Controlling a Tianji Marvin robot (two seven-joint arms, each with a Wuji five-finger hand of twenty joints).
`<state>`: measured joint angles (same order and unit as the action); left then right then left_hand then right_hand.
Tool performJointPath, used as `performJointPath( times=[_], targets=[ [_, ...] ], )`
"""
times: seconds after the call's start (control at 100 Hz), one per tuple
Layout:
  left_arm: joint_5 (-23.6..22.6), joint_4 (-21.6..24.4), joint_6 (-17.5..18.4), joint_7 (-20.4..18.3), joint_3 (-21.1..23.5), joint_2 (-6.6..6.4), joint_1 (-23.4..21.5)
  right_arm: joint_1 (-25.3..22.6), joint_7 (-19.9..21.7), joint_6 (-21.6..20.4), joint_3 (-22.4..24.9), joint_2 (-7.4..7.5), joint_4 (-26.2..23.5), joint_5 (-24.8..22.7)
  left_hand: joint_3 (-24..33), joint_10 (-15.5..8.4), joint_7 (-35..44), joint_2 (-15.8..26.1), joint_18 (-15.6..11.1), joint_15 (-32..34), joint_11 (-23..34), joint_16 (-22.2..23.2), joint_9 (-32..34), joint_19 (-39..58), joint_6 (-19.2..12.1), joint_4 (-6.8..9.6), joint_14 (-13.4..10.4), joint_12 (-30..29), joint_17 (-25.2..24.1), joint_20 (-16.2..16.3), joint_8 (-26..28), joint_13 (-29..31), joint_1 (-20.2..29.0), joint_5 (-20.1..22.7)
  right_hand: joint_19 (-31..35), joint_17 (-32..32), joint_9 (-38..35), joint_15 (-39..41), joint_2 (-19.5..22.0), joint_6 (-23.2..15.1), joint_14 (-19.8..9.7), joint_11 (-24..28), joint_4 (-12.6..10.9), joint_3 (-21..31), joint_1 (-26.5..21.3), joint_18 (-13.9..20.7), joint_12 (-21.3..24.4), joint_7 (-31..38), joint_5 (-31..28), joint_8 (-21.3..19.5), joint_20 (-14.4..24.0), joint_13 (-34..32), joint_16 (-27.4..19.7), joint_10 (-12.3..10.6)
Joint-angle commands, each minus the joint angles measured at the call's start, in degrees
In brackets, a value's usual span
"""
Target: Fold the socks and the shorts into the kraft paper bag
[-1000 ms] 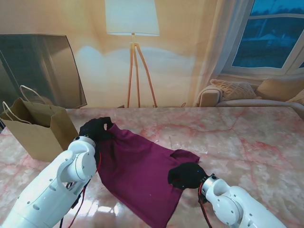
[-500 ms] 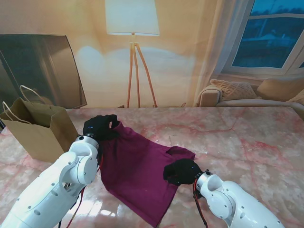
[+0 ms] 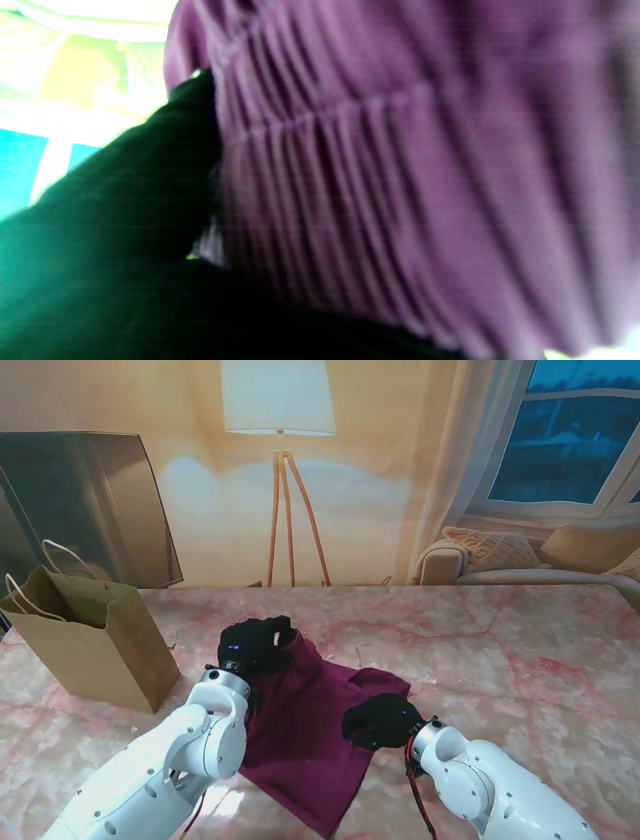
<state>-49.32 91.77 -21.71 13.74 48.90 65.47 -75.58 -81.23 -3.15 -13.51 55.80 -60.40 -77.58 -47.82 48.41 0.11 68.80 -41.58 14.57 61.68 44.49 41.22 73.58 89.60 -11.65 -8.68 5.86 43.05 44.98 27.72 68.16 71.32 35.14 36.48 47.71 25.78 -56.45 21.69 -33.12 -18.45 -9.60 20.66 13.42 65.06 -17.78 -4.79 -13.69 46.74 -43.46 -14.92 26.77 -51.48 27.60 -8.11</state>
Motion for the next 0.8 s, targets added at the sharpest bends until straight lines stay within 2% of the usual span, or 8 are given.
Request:
performJointPath(
  times=[0.0,0.43,0.5,0.65,0.79],
  targets=[
    [0.4,0.0,-0.5,0.4,-1.1,1.43,0.2,-1.6,1.3,-0.1,-1.1,-0.12,2.3,-0.6,7.5,-1.5,5.8,3.0,0.8,3.2,4.8,0.7,1.3,3.2,-5.7,1.65,-1.7,2.6,0.2,1.7,1.5,0.6,0.5,5.1,-1.0,-0.7,1.0,-7.4,1.2,0.1,7.8,-0.7,-1.2,-0.5,1.3,1.3,1.0,-1.4,1.3,-0.6,-1.1,1.9,-4.8,3.0],
    [1.7,-4.7,-4.1,4.8,-9.3,3.88,2.9,-2.0,1.0,-0.8,-1.0,-0.13,2.1,-0.5,8.6,-0.4,5.7,2.2,0.9,3.9,6.5,0.1,1.4,3.7,-4.8,1.97,-2.1,1.8,0.9,2.1,1.7,1.3,0.2,5.7,-1.3,-0.8,1.6,-7.6,1.1,0.1,7.6,-1.0,-1.2,-0.4,1.6,1.3,1.2,-2.1,1.7,-0.8,-1.0,2.3,-4.9,3.0],
    [2.2,-5.8,-4.6,5.6,-10.5,4.42,3.3,-2.3,0.3,-1.2,-0.6,-0.17,1.8,-0.8,8.9,-0.2,5.7,2.0,0.6,4.3,7.9,-1.0,1.2,3.9,-4.6,1.91,-2.0,-0.5,1.1,1.9,1.7,1.4,0.2,5.8,-1.4,-0.9,1.9,-7.7,1.0,0.3,7.6,-1.2,-1.4,-0.3,1.8,1.2,1.2,-2.5,2.0,-0.8,-1.0,2.5,-4.9,3.0],
    [3.3,-7.8,-6.0,6.8,-12.3,5.43,3.9,-5.1,-2.9,-2.3,2.1,-0.68,-0.3,-1.0,9.0,-0.1,5.7,2.3,0.7,4.3,8.0,-1.1,1.1,3.9,-4.3,1.94,-2.0,-0.6,1.2,1.9,1.7,1.4,0.2,5.8,-1.1,-0.7,2.3,-7.5,1.7,1.2,8.1,-1.2,-1.7,0.0,2.5,1.0,1.2,-3.5,2.5,-1.1,-0.7,2.4,-4.8,3.6],
    [4.6,-9.0,-6.2,7.1,-13.0,5.96,4.1,-9.5,-5.1,-2.4,6.4,-0.96,-5.1,-2.4,9.0,0.0,5.8,2.4,0.5,4.3,8.2,-1.2,1.0,3.9,-4.2,1.97,-2.0,-0.7,1.2,1.9,1.9,1.4,0.2,5.7,-0.8,-0.5,2.6,-7.5,2.0,1.5,8.0,-1.1,-2.0,-0.1,2.9,1.2,1.1,-4.4,2.6,-1.6,-0.5,2.4,-4.7,3.7]
  ],
)
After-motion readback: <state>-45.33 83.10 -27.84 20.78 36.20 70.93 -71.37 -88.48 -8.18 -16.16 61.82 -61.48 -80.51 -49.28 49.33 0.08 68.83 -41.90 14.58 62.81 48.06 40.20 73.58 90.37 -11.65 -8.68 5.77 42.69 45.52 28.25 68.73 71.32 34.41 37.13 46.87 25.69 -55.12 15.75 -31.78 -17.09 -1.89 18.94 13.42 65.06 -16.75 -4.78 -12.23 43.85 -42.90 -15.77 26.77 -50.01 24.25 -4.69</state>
